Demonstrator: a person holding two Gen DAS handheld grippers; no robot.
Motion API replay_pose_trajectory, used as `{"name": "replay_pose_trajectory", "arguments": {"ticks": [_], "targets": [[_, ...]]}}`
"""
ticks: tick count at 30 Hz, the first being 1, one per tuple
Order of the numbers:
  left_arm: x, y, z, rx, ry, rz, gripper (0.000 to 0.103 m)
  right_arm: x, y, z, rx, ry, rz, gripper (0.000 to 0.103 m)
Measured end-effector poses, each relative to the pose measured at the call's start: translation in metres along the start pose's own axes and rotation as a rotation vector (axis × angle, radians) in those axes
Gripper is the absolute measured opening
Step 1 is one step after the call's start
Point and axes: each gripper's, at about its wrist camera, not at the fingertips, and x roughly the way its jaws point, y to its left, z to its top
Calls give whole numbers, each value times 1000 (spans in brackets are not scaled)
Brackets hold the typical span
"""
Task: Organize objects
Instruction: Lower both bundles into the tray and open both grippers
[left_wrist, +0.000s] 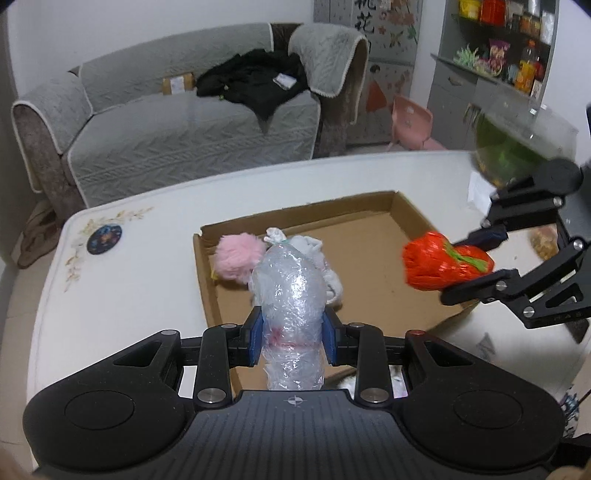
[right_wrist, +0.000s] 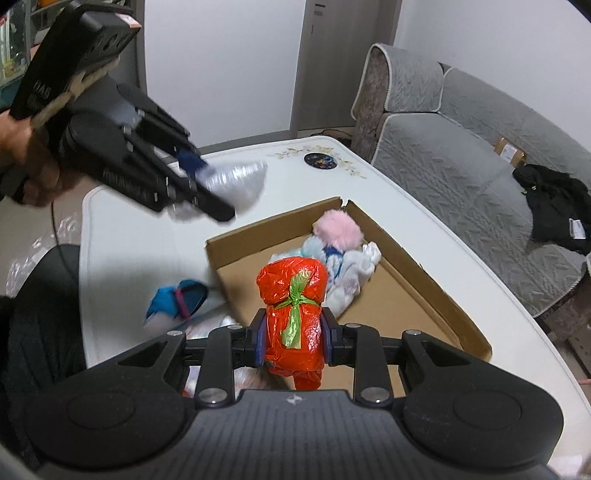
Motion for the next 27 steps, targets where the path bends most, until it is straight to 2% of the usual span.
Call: {"name": "replay_pose_trajectory", "arguments": {"ticks": [6,13,17,20,23,27], "targets": [[44,5,-5,-2,77,-1,38,43,-7,4,2,56,18,25],[78,9,-22,-6,151,6,38,85,-4,4,0,119,48,25],[87,11,-23,-5,162,11,38,103,-4,1,1,152,57,25],[95,8,-18,28,156,65,38,111,-6,1,2,162,57,25],[103,11,-16,28,157,77,38,117,-6,4,-3,164,50,25],[113,12,-11,54,145,131,38,122,-6,10,-19,160,40,25]]}}
